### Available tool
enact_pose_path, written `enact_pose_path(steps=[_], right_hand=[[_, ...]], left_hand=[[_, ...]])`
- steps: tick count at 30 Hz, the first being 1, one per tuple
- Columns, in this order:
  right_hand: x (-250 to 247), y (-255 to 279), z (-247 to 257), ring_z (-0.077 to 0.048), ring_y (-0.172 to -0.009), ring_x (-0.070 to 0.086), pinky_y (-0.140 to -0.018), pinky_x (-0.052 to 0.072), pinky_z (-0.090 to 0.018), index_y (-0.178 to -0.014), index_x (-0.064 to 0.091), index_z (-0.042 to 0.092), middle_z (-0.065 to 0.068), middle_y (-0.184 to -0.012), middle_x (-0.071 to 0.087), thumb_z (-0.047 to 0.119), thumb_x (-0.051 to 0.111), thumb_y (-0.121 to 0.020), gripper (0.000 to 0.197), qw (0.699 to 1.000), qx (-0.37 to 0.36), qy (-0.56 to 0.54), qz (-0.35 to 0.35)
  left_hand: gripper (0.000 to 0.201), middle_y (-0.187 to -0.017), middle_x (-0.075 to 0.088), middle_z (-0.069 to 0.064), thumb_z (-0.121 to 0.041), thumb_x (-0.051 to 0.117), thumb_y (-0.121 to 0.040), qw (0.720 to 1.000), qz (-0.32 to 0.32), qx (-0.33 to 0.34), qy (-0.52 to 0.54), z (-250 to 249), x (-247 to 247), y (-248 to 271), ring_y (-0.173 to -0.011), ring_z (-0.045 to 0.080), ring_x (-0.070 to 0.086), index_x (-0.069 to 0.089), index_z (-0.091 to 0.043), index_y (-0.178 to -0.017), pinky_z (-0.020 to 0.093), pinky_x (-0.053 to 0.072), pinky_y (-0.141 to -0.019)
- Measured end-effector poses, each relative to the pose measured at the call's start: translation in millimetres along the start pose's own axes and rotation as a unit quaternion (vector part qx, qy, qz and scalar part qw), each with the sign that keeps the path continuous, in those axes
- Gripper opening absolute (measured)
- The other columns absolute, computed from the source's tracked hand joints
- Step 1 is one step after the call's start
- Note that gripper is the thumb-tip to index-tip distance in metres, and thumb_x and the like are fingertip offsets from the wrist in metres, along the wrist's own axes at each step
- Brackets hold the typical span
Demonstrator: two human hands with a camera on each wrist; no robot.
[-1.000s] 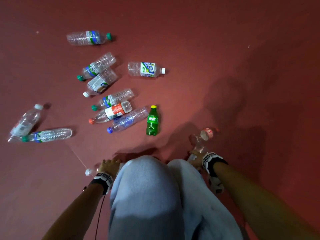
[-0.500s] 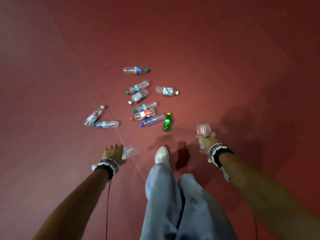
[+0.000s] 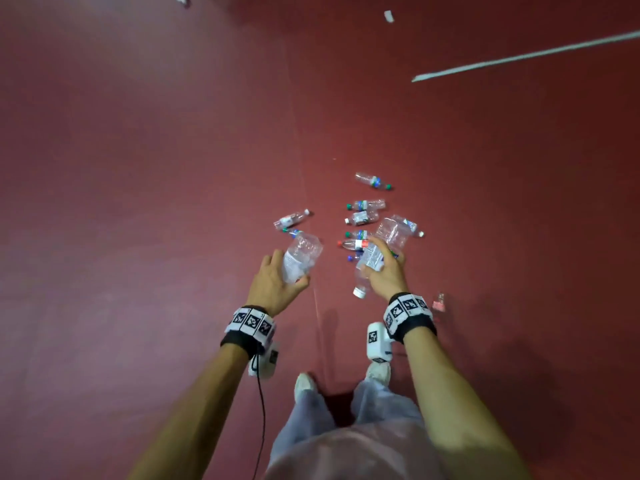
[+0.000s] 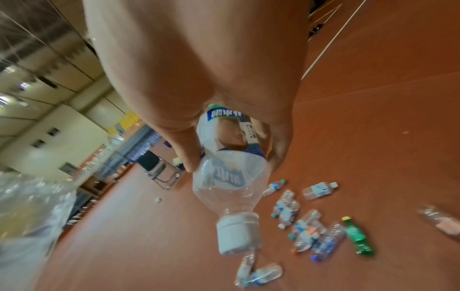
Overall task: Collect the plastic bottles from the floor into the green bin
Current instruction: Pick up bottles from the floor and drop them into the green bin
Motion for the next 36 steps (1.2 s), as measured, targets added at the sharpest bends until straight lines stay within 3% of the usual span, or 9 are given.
enact_pose_path(steps=[9, 14, 16, 17, 22, 27, 30, 33, 36], right_hand=[[225.4, 149.8, 197.6, -0.030, -0.147, 0.034, -0.109, 0.028, -0.026, -0.141, 0.035, 0.063, -0.011, -0.164, -0.007, 0.017, 0.066, -0.093, 0.073, 0.952, -0.250, 0.075, 0.157], [358.7, 280.4, 262.8, -0.034, -0.137, 0.039, -0.106, 0.029, -0.021, -0.151, 0.019, 0.061, -0.006, -0.169, -0.009, 0.025, 0.064, -0.097, 0.079, 0.904, -0.362, 0.065, 0.220], [417.8, 335.2, 275.7, -0.027, -0.122, 0.040, -0.111, 0.029, -0.027, -0.155, 0.006, 0.058, -0.005, -0.169, -0.014, 0.026, 0.064, -0.098, 0.088, 0.879, -0.397, 0.056, 0.260], [446.4, 359.4, 278.8, -0.002, -0.139, -0.002, -0.111, 0.026, -0.029, -0.156, 0.000, 0.057, -0.008, -0.168, -0.018, 0.026, 0.065, -0.098, 0.092, 0.866, -0.410, 0.059, 0.281], [585.2, 488.6, 290.5, -0.021, -0.157, 0.002, -0.119, 0.023, -0.054, -0.152, -0.018, 0.055, 0.002, -0.171, -0.006, 0.033, 0.073, -0.091, 0.112, 0.797, -0.453, 0.069, 0.395], [709.7, 625.9, 255.7, -0.007, -0.119, 0.065, -0.105, 0.052, -0.041, -0.152, -0.028, 0.046, 0.003, -0.146, 0.051, 0.021, 0.084, -0.082, 0.135, 0.698, -0.433, 0.088, 0.563], [772.0, 715.1, 206.4, -0.002, -0.106, 0.068, -0.099, 0.054, -0.028, -0.152, -0.029, 0.044, 0.014, -0.125, 0.056, 0.026, 0.088, -0.078, 0.140, 0.624, -0.411, 0.139, 0.650], [821.0, 805.3, 151.3, -0.017, -0.115, 0.067, -0.105, 0.053, -0.044, -0.150, -0.026, 0.054, -0.012, -0.142, 0.053, 0.041, 0.092, -0.071, 0.142, 0.544, -0.392, 0.179, 0.720], [861.1, 893.9, 102.0, -0.014, -0.115, 0.067, -0.104, 0.054, -0.044, -0.152, -0.021, 0.053, -0.010, -0.142, 0.055, 0.038, 0.091, -0.074, 0.137, 0.444, -0.375, 0.199, 0.789]], left_hand=[[0.041, -0.088, 0.066, -0.006, -0.044, 0.072, -0.088, 0.954, -0.226, -0.085, 0.177, 145.1, -183.1, 161.8, -0.072, 0.011, 0.065, 0.047, -0.021, -0.113, 0.025, 0.048, -0.058], [0.048, -0.095, 0.066, -0.010, -0.048, 0.073, -0.086, 0.922, -0.308, -0.164, 0.169, 278.4, -273.8, 290.9, -0.080, 0.008, 0.065, 0.048, -0.023, -0.118, 0.030, 0.052, -0.066], [0.050, -0.097, 0.065, -0.012, -0.047, 0.074, -0.084, 0.906, -0.338, -0.195, 0.162, 331.5, -300.5, 345.1, -0.082, 0.007, 0.066, 0.046, -0.024, -0.118, 0.032, 0.054, -0.070], [0.050, -0.097, 0.065, -0.012, -0.045, 0.075, -0.083, 0.899, -0.349, -0.210, 0.159, 354.4, -309.7, 370.8, -0.082, 0.007, 0.066, 0.046, -0.024, -0.118, 0.032, 0.054, -0.070], [0.056, -0.102, 0.069, -0.012, -0.060, 0.074, -0.074, 0.851, -0.393, -0.292, 0.190, 463.1, -333.1, 513.1, -0.088, 0.013, 0.070, 0.045, -0.037, -0.116, 0.044, 0.060, -0.080], [0.054, -0.095, 0.070, -0.009, -0.057, 0.079, -0.075, 0.746, -0.511, -0.380, 0.196, 519.1, -316.8, 672.2, -0.081, 0.012, 0.069, 0.049, -0.034, -0.114, 0.043, 0.060, -0.074], [0.055, -0.101, 0.069, -0.008, -0.051, 0.082, -0.079, 0.662, -0.567, -0.448, 0.196, 541.4, -289.0, 767.0, -0.084, 0.010, 0.069, 0.048, -0.031, -0.118, 0.035, 0.060, -0.074], [0.064, -0.110, 0.067, -0.008, -0.053, 0.081, -0.079, 0.575, -0.598, -0.519, 0.207, 560.5, -256.9, 853.2, -0.092, 0.008, 0.068, 0.044, -0.030, -0.125, 0.029, 0.059, -0.077], [0.072, -0.118, 0.063, -0.005, -0.053, 0.081, -0.078, 0.486, -0.613, -0.586, 0.209, 573.3, -230.9, 929.7, -0.101, 0.011, 0.065, 0.041, -0.027, -0.132, 0.028, 0.054, -0.084]])
Point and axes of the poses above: each hand's wrist, its own y-axis away from the middle knuckle, its own x-axis out of the palm, z = x × y, the point moved 9 cm from there along -y, towards the middle knuckle
